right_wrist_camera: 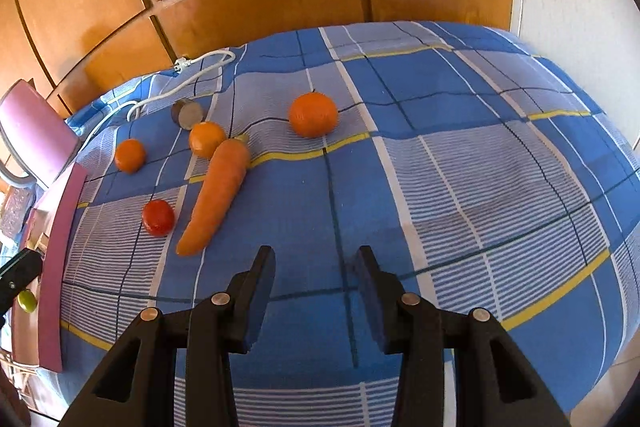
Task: Organize fruits
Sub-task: 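Move both open tools back toward the remaining produce, then grasp the red tomato with the left tool while the right tool grasps the carrot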
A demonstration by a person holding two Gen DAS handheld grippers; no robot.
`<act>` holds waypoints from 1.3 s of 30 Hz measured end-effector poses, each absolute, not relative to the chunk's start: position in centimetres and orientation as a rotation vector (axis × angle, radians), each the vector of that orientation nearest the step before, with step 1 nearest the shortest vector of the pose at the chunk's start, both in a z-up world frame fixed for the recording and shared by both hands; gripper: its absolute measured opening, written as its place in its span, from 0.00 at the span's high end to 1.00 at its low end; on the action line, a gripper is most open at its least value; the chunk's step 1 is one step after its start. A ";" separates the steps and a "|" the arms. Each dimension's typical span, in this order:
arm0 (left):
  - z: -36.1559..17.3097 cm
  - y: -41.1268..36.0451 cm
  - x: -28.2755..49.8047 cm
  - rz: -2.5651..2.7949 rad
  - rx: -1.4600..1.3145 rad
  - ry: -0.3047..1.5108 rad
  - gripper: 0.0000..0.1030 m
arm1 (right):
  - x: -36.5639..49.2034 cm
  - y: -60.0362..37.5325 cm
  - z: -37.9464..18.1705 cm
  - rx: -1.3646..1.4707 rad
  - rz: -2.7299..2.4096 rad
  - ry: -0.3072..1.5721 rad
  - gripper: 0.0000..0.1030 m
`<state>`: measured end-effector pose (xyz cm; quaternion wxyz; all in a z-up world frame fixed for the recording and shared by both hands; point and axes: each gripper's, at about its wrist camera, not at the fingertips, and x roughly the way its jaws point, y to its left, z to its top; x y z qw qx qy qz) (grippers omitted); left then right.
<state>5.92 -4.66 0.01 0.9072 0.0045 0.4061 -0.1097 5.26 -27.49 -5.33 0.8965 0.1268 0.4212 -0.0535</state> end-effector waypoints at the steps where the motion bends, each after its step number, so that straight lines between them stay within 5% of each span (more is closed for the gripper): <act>1: -0.1 -5.0 6.1 -0.234 0.011 0.841 0.69 | 5.4 -27.5 -5.3 0.260 -0.108 0.872 0.59; 28: -5.2 -11.9 13.7 -0.325 -0.073 0.957 0.64 | 9.3 -27.2 -4.5 0.310 0.008 0.817 0.59; 31: -5.8 -11.9 14.0 -0.325 -0.069 0.962 0.72 | 9.9 -26.6 -4.3 0.311 0.030 0.810 0.59; 39: -6.1 -10.1 13.5 -0.216 -0.057 0.879 0.73 | 12.5 -25.1 -4.3 0.332 0.073 0.811 0.59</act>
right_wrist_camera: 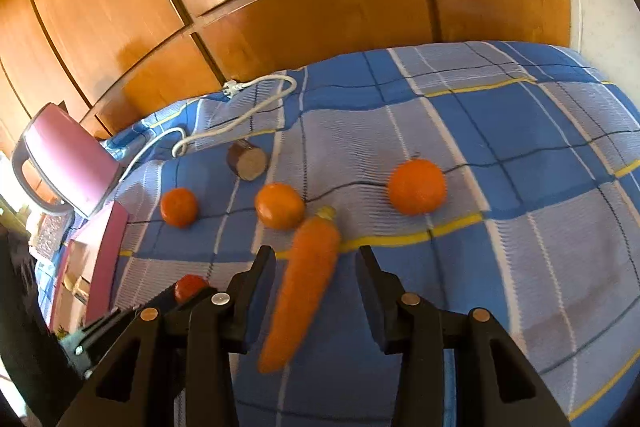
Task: Organize fruits
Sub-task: 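Grasp the red tomato with the left tool while the right tool grasps the carrot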
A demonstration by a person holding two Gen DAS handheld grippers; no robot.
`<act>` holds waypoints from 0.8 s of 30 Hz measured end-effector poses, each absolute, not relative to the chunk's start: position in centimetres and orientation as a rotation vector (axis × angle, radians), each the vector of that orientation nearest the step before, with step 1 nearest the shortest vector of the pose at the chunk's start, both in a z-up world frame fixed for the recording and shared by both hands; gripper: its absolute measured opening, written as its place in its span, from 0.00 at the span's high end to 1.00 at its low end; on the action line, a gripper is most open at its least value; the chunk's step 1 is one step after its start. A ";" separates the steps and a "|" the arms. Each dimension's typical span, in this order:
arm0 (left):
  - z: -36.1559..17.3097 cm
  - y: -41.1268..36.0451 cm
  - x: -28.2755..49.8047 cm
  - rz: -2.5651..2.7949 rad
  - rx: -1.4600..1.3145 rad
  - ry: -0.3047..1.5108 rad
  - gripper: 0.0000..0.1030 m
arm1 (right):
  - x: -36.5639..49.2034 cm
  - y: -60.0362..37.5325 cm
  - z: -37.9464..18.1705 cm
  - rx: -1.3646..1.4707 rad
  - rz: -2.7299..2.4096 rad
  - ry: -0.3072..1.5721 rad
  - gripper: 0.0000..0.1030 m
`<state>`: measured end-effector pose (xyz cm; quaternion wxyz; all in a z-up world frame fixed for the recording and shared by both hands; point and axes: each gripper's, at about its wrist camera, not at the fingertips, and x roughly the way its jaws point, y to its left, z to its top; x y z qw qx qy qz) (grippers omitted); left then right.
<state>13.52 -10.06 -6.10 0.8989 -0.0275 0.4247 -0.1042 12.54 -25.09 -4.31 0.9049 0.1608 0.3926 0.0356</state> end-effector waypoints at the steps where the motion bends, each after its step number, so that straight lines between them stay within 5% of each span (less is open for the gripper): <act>1: -6.4 -9.9 13.6 -0.209 -0.058 0.881 0.73 | 13.0 -24.8 -4.5 0.333 0.080 0.816 0.59; 8: -6.8 -10.1 14.0 -0.200 -0.032 0.878 0.72 | 14.7 -22.4 -6.8 0.193 0.008 0.858 0.65; 24: -7.0 -10.1 14.0 -0.208 -0.039 0.872 0.72 | 14.8 -22.5 -7.0 0.191 0.008 0.854 0.63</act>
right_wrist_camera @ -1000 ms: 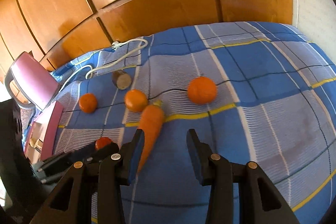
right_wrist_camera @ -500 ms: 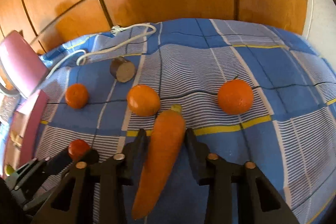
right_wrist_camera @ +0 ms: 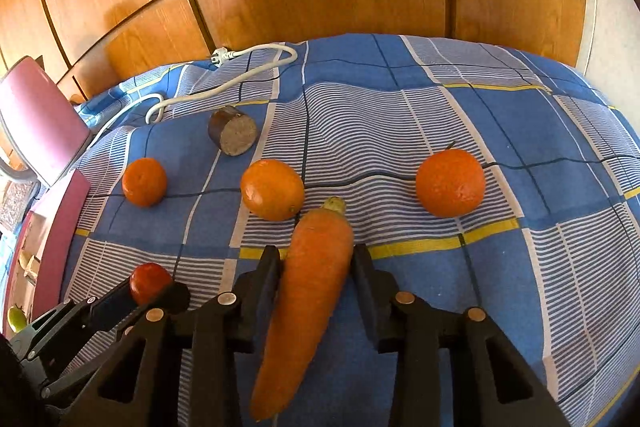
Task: Organize fruits
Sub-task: 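Grasp the red tomato with the left tool while the right tool grasps the carrot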
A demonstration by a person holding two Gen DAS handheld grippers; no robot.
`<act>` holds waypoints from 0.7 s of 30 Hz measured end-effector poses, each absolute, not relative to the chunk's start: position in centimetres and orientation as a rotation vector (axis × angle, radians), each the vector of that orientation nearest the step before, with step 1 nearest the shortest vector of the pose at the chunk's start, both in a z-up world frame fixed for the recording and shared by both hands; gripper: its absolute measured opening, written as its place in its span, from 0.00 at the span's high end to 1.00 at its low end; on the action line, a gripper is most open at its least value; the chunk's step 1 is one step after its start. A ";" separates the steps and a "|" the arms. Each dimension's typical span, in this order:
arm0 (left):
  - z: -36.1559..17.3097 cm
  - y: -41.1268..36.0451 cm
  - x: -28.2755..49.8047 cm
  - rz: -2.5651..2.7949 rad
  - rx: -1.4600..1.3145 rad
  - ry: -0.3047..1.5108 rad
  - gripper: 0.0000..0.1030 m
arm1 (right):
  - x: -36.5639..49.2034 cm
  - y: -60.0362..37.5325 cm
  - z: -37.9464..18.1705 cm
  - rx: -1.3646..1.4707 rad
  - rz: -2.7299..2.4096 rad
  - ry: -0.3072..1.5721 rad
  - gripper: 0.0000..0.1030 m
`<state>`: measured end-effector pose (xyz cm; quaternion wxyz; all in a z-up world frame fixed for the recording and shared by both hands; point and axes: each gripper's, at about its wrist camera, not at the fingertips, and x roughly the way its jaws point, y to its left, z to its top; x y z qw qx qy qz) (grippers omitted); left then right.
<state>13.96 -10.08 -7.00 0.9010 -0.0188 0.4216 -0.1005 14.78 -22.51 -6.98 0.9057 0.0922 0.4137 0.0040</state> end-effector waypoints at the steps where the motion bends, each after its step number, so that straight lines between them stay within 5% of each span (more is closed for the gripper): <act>1: -7.0 -10.1 13.9 -0.209 -0.040 0.871 0.72 | 14.8 -22.5 -7.0 0.188 0.007 0.854 0.63; 21: -6.8 -10.1 13.8 -0.214 -0.035 0.869 0.72 | 14.6 -22.5 -6.9 0.190 0.003 0.845 0.65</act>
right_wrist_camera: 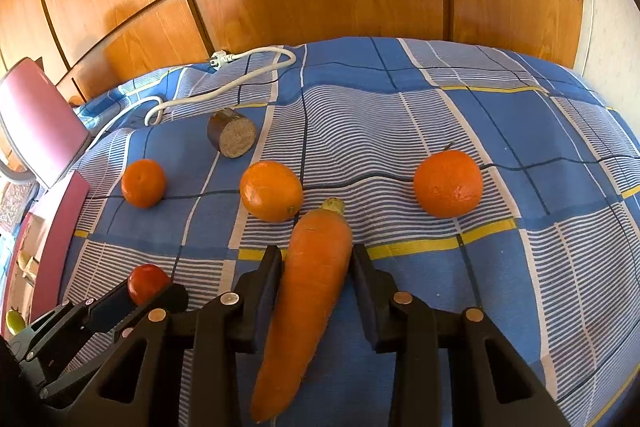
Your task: Organize fruits
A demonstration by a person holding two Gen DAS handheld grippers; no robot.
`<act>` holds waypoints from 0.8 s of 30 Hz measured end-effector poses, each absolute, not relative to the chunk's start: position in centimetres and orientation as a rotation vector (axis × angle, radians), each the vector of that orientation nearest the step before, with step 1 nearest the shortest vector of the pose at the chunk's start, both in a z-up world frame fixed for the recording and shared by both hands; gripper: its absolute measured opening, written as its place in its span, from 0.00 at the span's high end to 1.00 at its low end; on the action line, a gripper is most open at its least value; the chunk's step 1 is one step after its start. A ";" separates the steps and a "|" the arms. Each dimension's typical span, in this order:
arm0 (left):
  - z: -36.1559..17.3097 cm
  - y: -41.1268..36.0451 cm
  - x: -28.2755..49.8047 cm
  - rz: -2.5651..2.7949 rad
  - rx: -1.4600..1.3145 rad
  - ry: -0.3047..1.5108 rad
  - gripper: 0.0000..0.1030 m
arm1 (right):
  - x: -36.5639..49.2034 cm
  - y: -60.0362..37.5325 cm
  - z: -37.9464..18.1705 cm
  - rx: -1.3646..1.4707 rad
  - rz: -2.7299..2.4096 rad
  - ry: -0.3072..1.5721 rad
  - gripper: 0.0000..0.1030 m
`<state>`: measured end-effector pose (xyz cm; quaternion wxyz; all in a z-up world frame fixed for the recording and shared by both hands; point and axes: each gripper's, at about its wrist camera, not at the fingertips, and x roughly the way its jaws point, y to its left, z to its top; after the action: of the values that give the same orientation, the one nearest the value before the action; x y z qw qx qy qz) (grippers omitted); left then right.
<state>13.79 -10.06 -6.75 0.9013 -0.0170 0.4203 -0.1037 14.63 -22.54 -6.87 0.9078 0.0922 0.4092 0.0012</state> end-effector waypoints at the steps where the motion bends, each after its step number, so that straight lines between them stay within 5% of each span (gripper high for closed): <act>1: -6.7 -10.0 13.7 -0.216 -0.036 0.870 0.73 | 14.6 -22.5 -6.9 0.190 0.002 0.845 0.65; 24: -6.1 -7.2 7.6 -0.213 -0.043 0.870 0.73 | 7.9 -19.0 -6.3 0.091 0.064 0.864 0.70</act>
<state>7.59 -7.18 -6.07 0.9011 -0.0210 0.4207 -0.1031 7.87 -18.99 -6.34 0.9066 0.0441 0.4185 0.0308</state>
